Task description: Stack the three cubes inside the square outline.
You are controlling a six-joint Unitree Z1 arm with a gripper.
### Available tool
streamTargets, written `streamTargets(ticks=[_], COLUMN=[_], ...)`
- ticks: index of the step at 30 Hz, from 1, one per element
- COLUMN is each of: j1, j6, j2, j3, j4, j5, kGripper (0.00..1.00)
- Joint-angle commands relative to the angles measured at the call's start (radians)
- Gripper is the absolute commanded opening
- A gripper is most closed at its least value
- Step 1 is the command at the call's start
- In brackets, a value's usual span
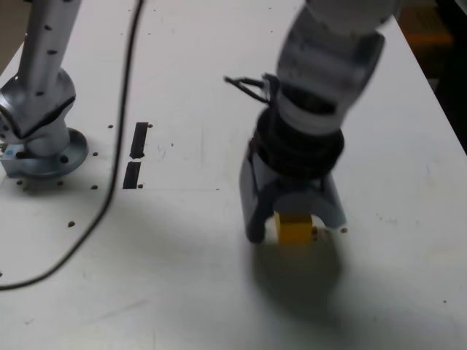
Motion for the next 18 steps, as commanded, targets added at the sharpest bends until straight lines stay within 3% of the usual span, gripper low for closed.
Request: streamTargets(ticks=[1, 8, 14, 18], j1=[0.002, 0.005, 0.006, 0.006], j6=[0.006, 0.013, 0.013, 0.013], j2=[0.017, 0.027, 0.031, 0.036], j3=[-0.010, 0.005, 0.011, 0.014], j4=[-0.008, -0.022, -0.032, -0.048], j5=[0.000, 0.003, 0.010, 0.008], kGripper=[0.87, 0.81, 0.44, 0.32])
